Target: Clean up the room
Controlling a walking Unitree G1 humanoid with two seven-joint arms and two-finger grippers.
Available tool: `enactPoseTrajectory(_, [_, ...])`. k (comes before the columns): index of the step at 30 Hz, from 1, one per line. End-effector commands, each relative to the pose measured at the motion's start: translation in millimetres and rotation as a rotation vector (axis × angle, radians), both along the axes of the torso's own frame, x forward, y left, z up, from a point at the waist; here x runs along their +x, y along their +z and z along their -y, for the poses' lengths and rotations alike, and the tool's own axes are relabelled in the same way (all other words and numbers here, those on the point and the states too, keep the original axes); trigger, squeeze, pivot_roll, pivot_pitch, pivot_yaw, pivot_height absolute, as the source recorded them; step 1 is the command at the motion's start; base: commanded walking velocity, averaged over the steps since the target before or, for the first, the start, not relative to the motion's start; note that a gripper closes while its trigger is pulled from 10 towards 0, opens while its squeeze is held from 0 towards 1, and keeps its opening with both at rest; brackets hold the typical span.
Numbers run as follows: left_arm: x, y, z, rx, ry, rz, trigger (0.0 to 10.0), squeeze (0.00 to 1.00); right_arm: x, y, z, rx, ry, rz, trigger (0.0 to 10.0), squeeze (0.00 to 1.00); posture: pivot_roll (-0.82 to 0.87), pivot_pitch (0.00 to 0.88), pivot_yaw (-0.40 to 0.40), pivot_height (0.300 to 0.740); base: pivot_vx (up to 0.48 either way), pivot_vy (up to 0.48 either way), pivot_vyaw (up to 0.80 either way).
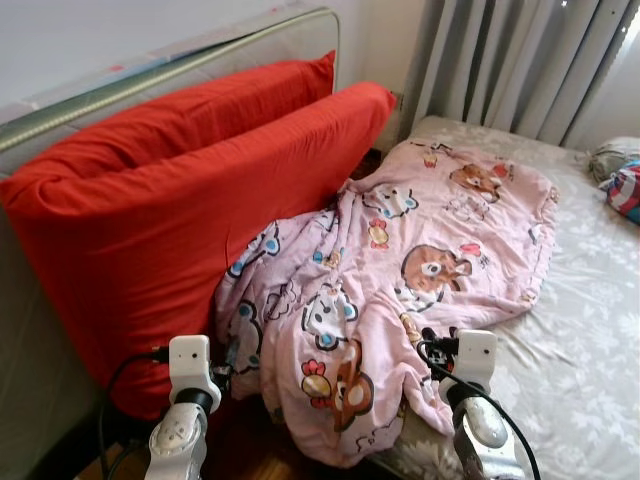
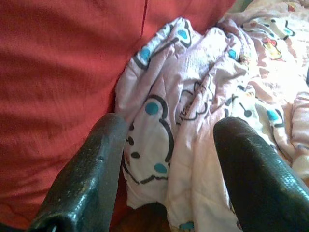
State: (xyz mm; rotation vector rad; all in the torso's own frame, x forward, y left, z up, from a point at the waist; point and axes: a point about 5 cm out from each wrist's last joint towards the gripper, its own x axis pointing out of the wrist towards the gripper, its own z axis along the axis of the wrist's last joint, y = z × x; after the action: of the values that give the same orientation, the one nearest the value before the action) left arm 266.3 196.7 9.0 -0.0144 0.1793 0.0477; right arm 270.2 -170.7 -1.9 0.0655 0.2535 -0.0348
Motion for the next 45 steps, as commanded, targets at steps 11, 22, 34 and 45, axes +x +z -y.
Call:
enactPoseTrajectory(11, [1.8, 1.8, 1.5, -0.014, 0.004, 0.004, 10.0, 0.00, 1.7, 1.5, -3.2, -0.012, 0.023, 0.004, 10.0, 0.00, -0.10, 0.068, -0.033, 0.637, 0.000, 0.000, 0.00])
enactPoseTrajectory(22, [2.6, 2.4, 4.2, -0.024, -0.004, 0.007, 10.0, 0.00, 1.7, -0.8, -3.4, -0.005, 0.027, -0.016, 10.0, 0.00, -0.10, 0.070, -0.035, 0.637, 0.000, 0.000, 0.00])
enactPoseTrajectory(34, [2.0, 0.6, 5.9, -0.033, -0.015, -0.006, 10.0, 0.00, -0.4, -4.5, -6.7, -0.003, 0.049, -0.037, 10.0, 0.00, -0.10, 0.070, -0.035, 0.637, 0.000, 0.000, 0.00])
enactPoseTrajectory(45, [2.3, 0.2, 6.9, -0.036, -0.020, -0.012, 10.0, 0.00, -0.4, -5.3, -6.2, -0.005, 0.045, -0.043, 10.0, 0.00, -0.10, 0.070, -0.035, 0.637, 0.176, 0.000, 0.00])
